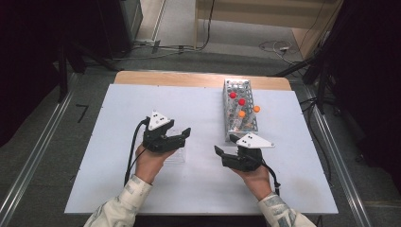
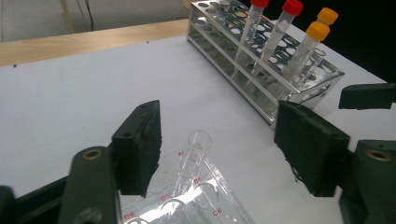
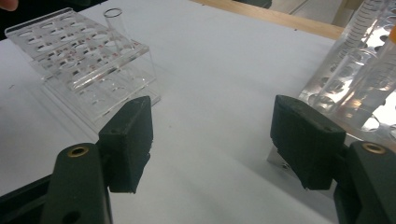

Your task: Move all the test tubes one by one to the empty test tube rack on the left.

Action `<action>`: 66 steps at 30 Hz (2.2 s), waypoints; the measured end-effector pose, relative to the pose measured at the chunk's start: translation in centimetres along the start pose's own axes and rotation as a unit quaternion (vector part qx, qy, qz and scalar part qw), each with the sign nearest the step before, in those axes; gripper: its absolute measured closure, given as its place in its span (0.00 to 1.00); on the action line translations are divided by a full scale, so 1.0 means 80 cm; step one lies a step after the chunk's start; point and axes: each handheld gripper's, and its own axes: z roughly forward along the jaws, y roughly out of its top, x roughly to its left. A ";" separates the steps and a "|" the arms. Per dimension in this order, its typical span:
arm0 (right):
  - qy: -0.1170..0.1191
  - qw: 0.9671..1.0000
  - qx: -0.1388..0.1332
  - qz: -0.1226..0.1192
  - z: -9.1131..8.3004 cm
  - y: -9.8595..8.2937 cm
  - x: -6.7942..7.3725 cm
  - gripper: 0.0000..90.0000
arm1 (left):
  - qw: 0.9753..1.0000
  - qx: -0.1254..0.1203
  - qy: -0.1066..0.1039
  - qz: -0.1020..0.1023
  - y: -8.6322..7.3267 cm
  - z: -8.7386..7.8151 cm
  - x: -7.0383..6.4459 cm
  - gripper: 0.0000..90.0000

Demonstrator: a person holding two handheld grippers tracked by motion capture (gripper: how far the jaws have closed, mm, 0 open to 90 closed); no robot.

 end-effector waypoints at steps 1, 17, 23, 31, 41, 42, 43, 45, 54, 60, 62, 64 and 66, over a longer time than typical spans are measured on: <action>-0.001 1.000 0.000 0.002 0.000 0.000 -0.001 0.32 | 1.000 0.000 0.003 -0.002 0.000 0.000 0.000 0.30; -0.034 0.999 -0.007 0.030 0.003 -0.001 -0.027 0.32 | 1.000 -0.012 0.017 -0.009 0.002 -0.014 0.008 0.25; -0.056 0.998 -0.006 0.038 0.014 -0.001 -0.040 0.33 | 1.000 -0.016 0.020 -0.009 0.002 -0.016 0.008 0.24; -0.071 0.996 -0.011 0.043 0.025 0.001 -0.052 0.43 | 0.999 -0.020 0.026 -0.011 0.002 -0.018 0.009 0.21; -0.084 0.995 -0.018 0.058 0.032 0.005 -0.060 0.65 | 0.999 -0.018 0.025 -0.010 0.002 -0.016 0.006 0.21; -0.085 0.994 -0.019 0.060 0.033 0.005 -0.061 0.66 | 0.999 -0.018 0.025 -0.010 0.002 -0.016 0.006 0.21; -0.086 0.994 -0.021 0.062 0.033 0.005 -0.061 0.68 | 0.999 -0.018 0.025 -0.010 0.002 -0.016 0.006 0.21; -0.089 0.994 -0.023 0.062 0.033 0.005 -0.062 0.69 | 0.999 -0.018 0.025 -0.010 0.002 -0.016 0.006 0.21; -0.096 0.993 -0.024 0.058 0.039 0.005 -0.062 0.79 | 0.999 -0.018 0.025 -0.010 0.002 -0.017 0.006 0.21; -0.097 0.993 -0.024 0.056 0.041 0.005 -0.062 0.81 | 0.999 -0.019 0.024 -0.011 0.002 -0.017 0.006 0.21; -0.099 0.993 -0.025 0.052 0.040 0.005 -0.060 0.81 | 0.999 -0.019 0.024 -0.011 0.002 -0.017 0.006 0.21; -0.100 0.993 -0.030 0.049 0.039 0.007 -0.058 0.81 | 0.999 -0.019 0.024 -0.011 0.002 -0.018 0.006 0.21; -0.101 0.993 -0.032 0.045 0.037 0.009 -0.057 0.81 | 0.999 -0.020 0.023 -0.012 0.002 -0.018 0.006 0.21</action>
